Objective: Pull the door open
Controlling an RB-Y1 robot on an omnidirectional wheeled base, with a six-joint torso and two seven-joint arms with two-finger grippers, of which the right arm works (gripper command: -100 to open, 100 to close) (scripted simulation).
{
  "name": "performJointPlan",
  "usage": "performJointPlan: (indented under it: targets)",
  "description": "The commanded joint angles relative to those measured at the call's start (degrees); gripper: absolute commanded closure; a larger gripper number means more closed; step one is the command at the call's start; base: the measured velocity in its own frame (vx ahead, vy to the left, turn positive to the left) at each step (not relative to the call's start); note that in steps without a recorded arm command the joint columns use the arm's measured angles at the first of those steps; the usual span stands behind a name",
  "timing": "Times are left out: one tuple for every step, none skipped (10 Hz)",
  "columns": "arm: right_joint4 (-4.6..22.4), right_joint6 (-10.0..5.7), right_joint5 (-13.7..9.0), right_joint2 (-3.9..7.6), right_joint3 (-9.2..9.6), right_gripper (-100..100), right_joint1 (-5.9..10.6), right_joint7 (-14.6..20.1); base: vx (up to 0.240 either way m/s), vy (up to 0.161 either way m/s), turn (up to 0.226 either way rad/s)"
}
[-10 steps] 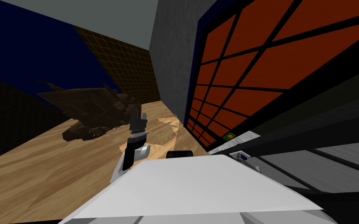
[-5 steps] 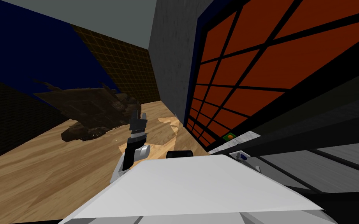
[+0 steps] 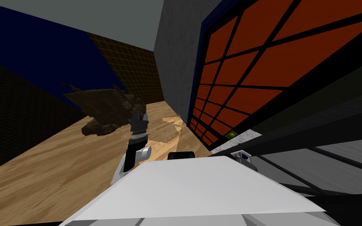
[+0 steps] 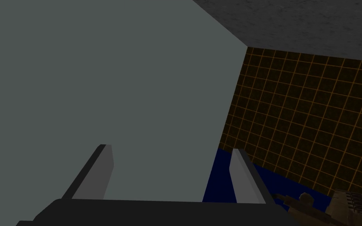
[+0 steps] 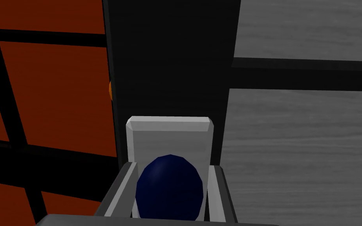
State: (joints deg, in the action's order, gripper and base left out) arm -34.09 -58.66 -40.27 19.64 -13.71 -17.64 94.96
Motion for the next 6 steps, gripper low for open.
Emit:
performJointPlan:
  targets:
    - [0.0,-0.16,0.9,0.53,1.06,100,-1.19,0.9,-0.216,0.073,0.103]
    - [-0.5,-0.47,1.7,0.86,2.05,100,-1.39,1.6,-0.193,0.075,0.092]
    - [-0.9,-0.78,2.5,1.20,3.02,100,-1.58,2.2,-0.218,0.066,0.099]
    - [-1.6,-1.22,3.6,1.67,4.40,100,-1.83,3.0,-0.259,0.068,0.136]
    - [-2.0,-1.48,4.3,1.96,5.22,100,-1.98,3.5,-0.245,0.060,0.112]
    - [-2.6,-1.86,5.3,2.38,6.43,100,-2.18,4.3,-0.227,0.075,0.118]
